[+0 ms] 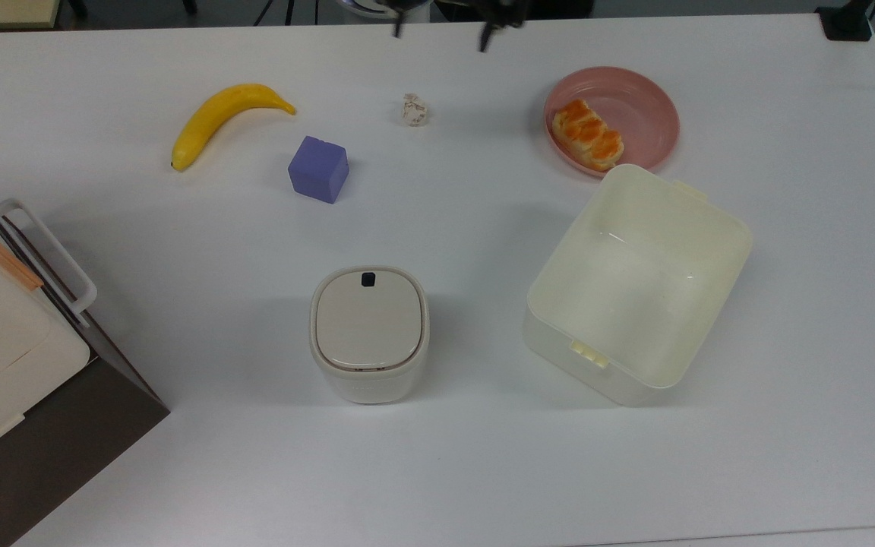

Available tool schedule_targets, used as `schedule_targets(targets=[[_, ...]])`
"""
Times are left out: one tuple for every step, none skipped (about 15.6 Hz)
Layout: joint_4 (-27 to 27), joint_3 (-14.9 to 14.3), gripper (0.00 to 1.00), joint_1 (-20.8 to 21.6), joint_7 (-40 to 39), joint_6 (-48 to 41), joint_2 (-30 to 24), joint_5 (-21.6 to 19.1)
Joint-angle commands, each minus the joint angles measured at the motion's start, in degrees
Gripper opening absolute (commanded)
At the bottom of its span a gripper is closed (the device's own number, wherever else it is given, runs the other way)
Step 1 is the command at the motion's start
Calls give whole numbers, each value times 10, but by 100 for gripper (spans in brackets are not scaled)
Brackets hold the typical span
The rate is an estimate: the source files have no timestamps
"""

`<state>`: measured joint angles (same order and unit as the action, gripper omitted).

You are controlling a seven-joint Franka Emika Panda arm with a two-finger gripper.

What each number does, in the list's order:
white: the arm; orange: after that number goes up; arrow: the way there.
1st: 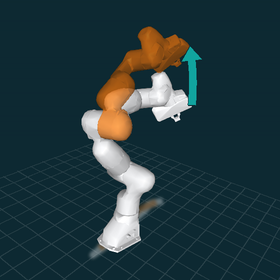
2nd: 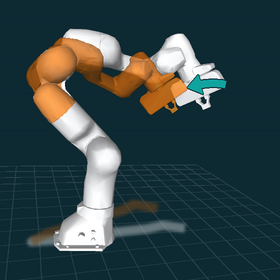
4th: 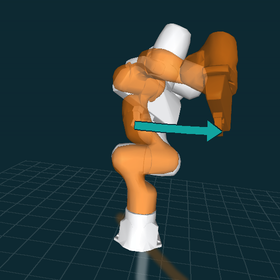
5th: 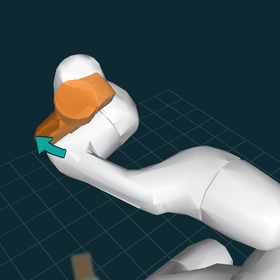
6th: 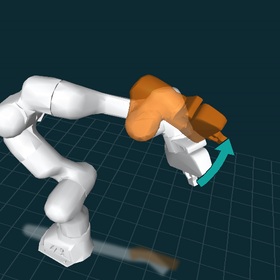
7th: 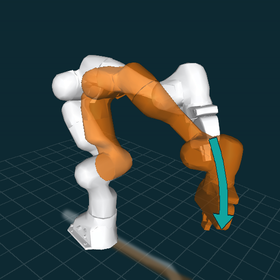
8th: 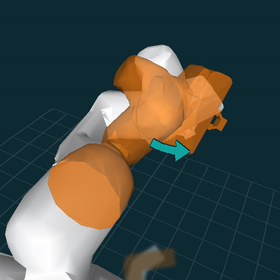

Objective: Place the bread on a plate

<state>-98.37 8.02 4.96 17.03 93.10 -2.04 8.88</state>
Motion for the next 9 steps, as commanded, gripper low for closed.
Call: schedule_targets(targets=[[-17,-76,100,-27,-92,6,-35,-55],[1,-102,100,-35,-99,2,-43,-79],[18,-131,100,-44,-100,-8,-44,-106],[39,-169,100,-45,-108,-32,-43,-123],[46,-184,100,-46,-117,-43,-45,-127],[47,-192,100,-47,-129,-48,-47,-129],[45,-193,100,-47,-141,-48,-50,-130],[42,-193,100,-47,-153,-47,-51,-134],[39,-194,100,-47,-165,-44,-52,-134]])
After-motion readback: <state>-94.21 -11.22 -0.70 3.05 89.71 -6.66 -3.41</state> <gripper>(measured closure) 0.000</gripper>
